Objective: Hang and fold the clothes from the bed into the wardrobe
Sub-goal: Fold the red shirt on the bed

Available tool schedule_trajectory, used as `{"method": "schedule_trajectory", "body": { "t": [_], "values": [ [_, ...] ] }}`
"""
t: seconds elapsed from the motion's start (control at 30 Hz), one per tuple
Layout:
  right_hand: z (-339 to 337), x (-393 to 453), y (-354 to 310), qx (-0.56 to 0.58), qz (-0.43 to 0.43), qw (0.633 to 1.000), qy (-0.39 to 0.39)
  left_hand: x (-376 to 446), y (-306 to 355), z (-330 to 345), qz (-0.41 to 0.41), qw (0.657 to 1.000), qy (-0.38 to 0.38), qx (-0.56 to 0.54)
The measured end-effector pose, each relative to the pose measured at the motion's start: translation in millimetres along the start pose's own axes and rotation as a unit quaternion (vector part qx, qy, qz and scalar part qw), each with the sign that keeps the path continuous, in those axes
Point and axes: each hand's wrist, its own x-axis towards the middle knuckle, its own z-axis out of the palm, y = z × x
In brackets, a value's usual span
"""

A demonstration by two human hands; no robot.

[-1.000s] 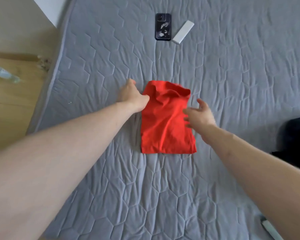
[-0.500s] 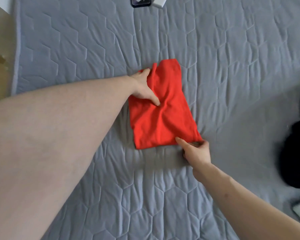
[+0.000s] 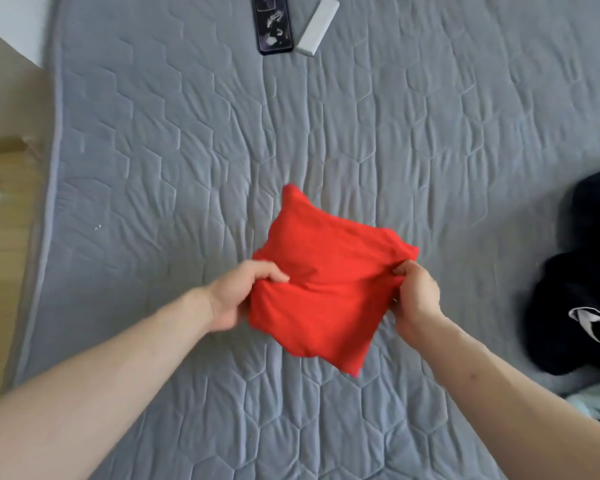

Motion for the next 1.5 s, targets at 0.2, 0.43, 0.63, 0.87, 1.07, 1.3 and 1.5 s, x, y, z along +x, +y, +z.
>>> {"method": "schedule_trajectory", "body": {
  "t": [0.2,0.43,0.63,0.87,1.07,1.3,1.5],
  "values": [
    [-13.0,14.4,34.8,-0.263,-0.088,0.960,-0.026,16.5,-70.5,7.3,-0.120,0.968,0.124,0.180],
    [-17.4,4.0,68.5,-0.334,-0.113,0.935,-0.042,28.0,-71.3,30.3,0.147,0.928,0.277,0.200],
    [-23.8,2.1,73.1,-0.299,-0.110,0.942,-0.103,33.8,-90.6,10.6,0.103,0.977,0.173,0.075],
    [-34.0,-30.7,69.0,-0.255,-0.119,0.951,-0.129,-12.1,-112.8,25.8,0.090,0.978,0.149,-0.112],
    [-58.9,-121.7,46.7,-0.222,-0.051,0.954,-0.196,-119.2,-129.4,42.4,0.107,0.974,0.152,-0.130],
    [-99.2,-278.2,-21.0,-0.256,-0.065,0.921,-0.287,-305.1,-116.7,63.5,0.119,0.966,0.182,-0.139],
    [-109.1,-401.7,-63.4,-0.296,-0.132,0.882,-0.343,-460.3,-129.7,86.7,0.175,0.942,0.247,-0.143]
  ]
}}
